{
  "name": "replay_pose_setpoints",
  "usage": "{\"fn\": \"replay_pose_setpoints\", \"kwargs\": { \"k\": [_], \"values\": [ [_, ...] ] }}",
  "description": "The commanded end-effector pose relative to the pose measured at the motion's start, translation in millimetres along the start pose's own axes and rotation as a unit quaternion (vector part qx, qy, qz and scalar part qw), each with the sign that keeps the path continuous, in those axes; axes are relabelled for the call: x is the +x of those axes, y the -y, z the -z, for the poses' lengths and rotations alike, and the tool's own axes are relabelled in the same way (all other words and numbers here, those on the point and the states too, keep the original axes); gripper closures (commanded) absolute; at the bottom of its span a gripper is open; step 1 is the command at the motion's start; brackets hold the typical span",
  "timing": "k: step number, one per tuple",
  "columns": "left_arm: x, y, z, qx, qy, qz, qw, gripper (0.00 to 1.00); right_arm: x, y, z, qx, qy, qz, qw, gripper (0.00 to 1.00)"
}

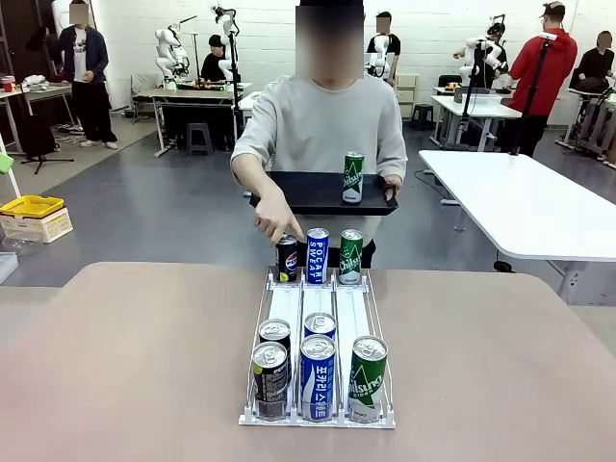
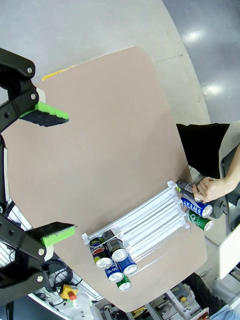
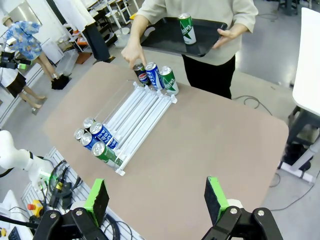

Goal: Retrieve and hand over the desired beverage to the person.
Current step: Pick up another can of the same type that the person held from the Automatic Can Dispenser.

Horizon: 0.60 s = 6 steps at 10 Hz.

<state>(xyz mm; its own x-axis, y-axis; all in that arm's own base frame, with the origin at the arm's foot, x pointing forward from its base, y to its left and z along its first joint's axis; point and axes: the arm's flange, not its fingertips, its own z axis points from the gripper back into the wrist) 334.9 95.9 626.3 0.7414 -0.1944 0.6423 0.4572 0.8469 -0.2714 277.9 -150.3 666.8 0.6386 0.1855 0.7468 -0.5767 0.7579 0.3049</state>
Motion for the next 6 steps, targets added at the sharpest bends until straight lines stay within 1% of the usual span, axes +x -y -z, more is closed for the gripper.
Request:
{"fn": "replay_pose_setpoints", "kwargs": {
  "k": [1, 6],
  "values": [
    [-0.1, -1.6, 0.0, -0.005, 0.009, 0.005, 1.0, 0.0, 2.9, 2.6, -0.2, -0.002, -0.002, 0.001, 1.0, 0.0],
    [-0.1, -1.6, 0.0, -0.005, 0.009, 0.005, 1.0, 0.0, 2.9, 2.6, -0.2, -0.002, -0.002, 0.001, 1.0, 0.0]
  ]
}}
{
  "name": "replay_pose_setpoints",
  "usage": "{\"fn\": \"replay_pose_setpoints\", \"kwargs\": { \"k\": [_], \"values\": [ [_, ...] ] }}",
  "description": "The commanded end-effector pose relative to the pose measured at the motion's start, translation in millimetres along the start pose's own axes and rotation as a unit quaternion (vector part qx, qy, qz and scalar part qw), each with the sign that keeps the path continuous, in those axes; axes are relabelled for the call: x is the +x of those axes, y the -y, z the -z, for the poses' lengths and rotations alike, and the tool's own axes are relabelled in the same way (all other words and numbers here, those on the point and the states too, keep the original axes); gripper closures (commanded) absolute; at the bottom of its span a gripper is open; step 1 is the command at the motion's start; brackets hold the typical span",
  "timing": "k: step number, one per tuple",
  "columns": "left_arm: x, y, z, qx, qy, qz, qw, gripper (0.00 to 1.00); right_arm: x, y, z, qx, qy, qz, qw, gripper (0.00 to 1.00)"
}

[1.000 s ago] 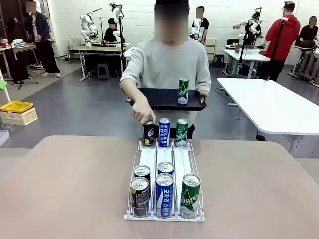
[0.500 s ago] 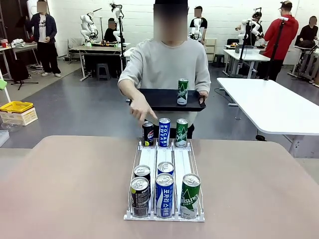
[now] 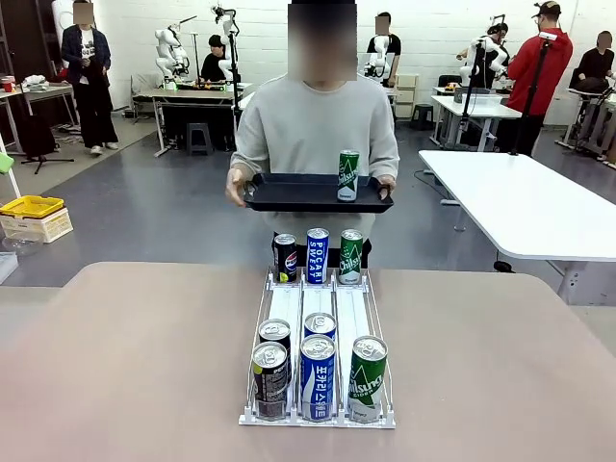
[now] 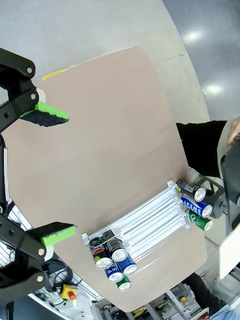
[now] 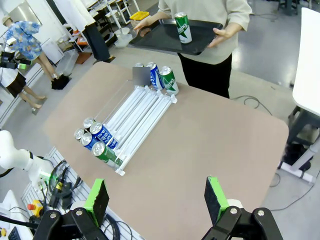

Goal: Retrieve and hand over the desired beverage to the person.
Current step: Pick up another can of the same type that the person held from the Automatic Can Dispenser.

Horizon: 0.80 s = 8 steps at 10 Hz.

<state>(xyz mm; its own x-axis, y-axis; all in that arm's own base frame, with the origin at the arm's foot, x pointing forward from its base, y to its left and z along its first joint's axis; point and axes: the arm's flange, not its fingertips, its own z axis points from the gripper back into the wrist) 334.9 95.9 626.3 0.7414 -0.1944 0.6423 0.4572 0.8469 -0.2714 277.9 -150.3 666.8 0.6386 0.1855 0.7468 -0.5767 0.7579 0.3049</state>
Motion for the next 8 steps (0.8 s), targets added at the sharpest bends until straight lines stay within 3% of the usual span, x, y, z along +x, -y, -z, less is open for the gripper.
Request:
{"fn": "replay_pose_setpoints", "kwargs": {
  "k": [1, 7, 8],
  "values": [
    [-0.1, -1.6, 0.0, -0.005, 0.009, 0.005, 1.0, 0.0, 2.9, 2.6, -0.2, -0.002, -0.002, 0.001, 1.0, 0.0],
    [0.0, 0.0, 0.0, 0.0, 0.0, 0.0, 1.0, 0.0, 2.9, 2.6, -0.2, -0.002, -0.002, 0.001, 1.0, 0.0],
    [7.5, 30.5, 5.0, 0.019, -0.03, 0.043, 0.998, 0.0, 2.9, 2.6, -0.2, -0.002, -0.002, 0.001, 1.0, 0.0]
  ]
}}
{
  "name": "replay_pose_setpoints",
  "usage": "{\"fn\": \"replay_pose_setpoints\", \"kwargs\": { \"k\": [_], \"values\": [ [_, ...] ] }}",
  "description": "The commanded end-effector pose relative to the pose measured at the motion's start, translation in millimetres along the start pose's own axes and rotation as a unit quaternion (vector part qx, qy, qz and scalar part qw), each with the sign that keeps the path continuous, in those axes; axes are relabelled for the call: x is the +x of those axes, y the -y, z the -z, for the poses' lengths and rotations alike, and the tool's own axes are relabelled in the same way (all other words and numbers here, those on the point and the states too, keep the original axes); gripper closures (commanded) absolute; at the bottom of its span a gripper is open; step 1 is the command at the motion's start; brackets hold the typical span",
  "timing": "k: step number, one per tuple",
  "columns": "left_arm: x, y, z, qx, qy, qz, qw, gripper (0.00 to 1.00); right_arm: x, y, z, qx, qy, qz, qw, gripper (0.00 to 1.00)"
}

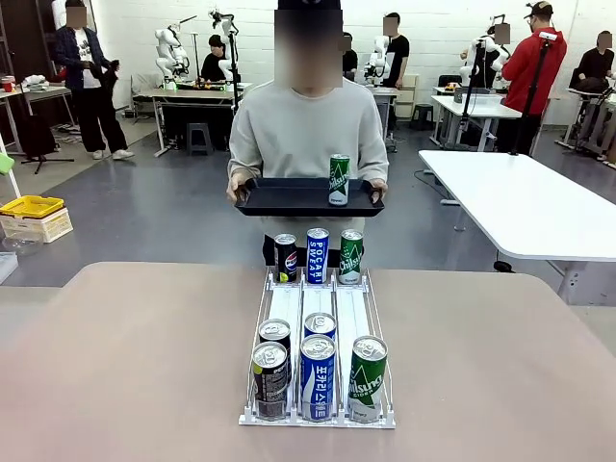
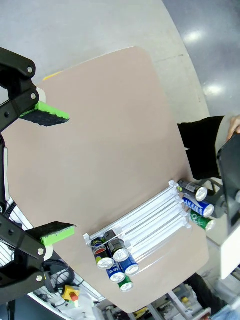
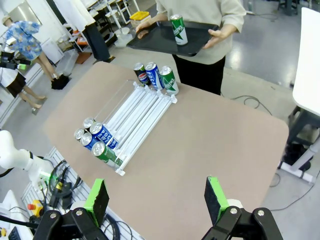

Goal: Retrieve and hand over the desired beverage to the person.
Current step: Pick up another can of the same type that the person held from the Automatic Can Dispenser.

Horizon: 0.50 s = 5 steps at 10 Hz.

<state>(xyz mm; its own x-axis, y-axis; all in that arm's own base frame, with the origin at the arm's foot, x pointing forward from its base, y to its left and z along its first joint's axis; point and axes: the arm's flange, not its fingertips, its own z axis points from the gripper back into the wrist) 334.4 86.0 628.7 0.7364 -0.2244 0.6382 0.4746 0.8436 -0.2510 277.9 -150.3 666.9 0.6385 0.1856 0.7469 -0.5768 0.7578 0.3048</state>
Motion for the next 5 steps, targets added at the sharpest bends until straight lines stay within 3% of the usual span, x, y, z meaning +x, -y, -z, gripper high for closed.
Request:
{"fn": "replay_pose_setpoints", "kwargs": {
  "k": [1, 3, 5],
  "values": [
    [18.6, 50.8, 9.8, 0.025, -0.049, 0.071, 0.996, 0.0, 2.8, 2.6, -0.2, -0.002, -0.002, 0.001, 1.0, 0.0],
    [39.7, 124.3, 43.9, 0.042, -0.124, 0.127, 0.983, 0.0, 2.8, 2.6, -0.2, -0.002, -0.002, 0.001, 1.0, 0.0],
    [46.7, 204.4, 88.1, 0.074, -0.191, 0.12, 0.971, 0.0, 2.8, 2.6, -0.2, -0.002, -0.002, 0.001, 1.0, 0.0]
  ]
}}
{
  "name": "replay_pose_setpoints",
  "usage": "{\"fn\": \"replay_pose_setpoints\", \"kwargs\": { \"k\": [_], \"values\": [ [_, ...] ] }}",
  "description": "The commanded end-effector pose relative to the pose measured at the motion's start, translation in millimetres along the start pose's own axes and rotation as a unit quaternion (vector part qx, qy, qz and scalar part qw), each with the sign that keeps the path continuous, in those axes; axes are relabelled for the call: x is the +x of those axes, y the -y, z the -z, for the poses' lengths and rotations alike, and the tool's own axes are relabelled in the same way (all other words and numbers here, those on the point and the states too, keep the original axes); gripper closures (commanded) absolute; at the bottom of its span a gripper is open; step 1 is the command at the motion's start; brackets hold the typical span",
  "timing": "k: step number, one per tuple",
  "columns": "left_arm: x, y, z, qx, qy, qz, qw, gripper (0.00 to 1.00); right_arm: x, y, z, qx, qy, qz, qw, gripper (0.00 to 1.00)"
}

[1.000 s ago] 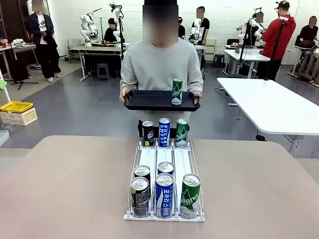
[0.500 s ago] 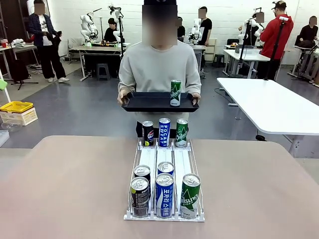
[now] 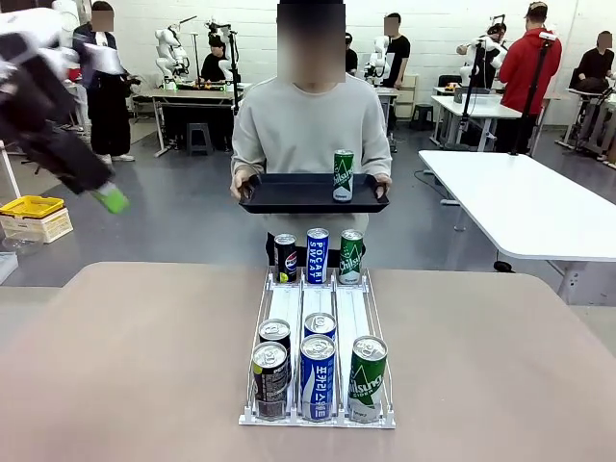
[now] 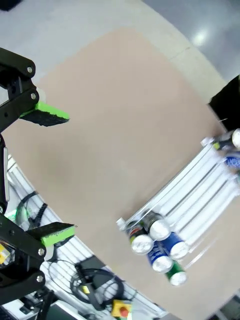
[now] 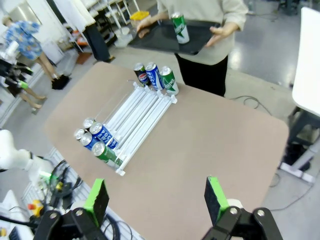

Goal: Retrieve and hand over the desired beverage to the person.
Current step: Pick up another can of the same type that the person held from the Automatic Can Dispenser.

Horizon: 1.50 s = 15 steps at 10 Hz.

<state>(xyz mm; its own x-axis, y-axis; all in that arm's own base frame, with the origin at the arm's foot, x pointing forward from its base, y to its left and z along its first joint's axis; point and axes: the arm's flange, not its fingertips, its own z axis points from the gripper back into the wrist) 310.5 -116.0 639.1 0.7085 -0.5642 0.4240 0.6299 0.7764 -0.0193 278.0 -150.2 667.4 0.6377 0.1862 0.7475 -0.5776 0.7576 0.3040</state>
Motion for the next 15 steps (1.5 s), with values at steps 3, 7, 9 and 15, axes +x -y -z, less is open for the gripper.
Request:
{"fn": "replay_pose_setpoints", "kwargs": {
  "k": [3, 7, 9, 15],
  "values": [
    [46.7, 102.2, 56.2, 0.057, -0.099, -0.156, 0.981, 0.0, 2.4, 2.8, 0.0, -0.002, -0.002, 0.002, 1.0, 0.0],
    [52.5, 143.8, 100.5, 0.057, -0.09, -0.255, 0.961, 0.0, 2.4, 2.8, 0.0, -0.002, -0.002, 0.002, 1.0, 0.0],
    [45.9, 143.1, 102.0, 0.066, -0.106, -0.241, 0.962, 0.0, 2.4, 2.8, 0.0, -0.002, -0.002, 0.002, 1.0, 0.0],
    [45.9, 143.1, 102.0, 0.066, -0.106, -0.241, 0.962, 0.0, 2.4, 2.8, 0.0, -0.002, -0.002, 0.002, 1.0, 0.0]
  ]
}}
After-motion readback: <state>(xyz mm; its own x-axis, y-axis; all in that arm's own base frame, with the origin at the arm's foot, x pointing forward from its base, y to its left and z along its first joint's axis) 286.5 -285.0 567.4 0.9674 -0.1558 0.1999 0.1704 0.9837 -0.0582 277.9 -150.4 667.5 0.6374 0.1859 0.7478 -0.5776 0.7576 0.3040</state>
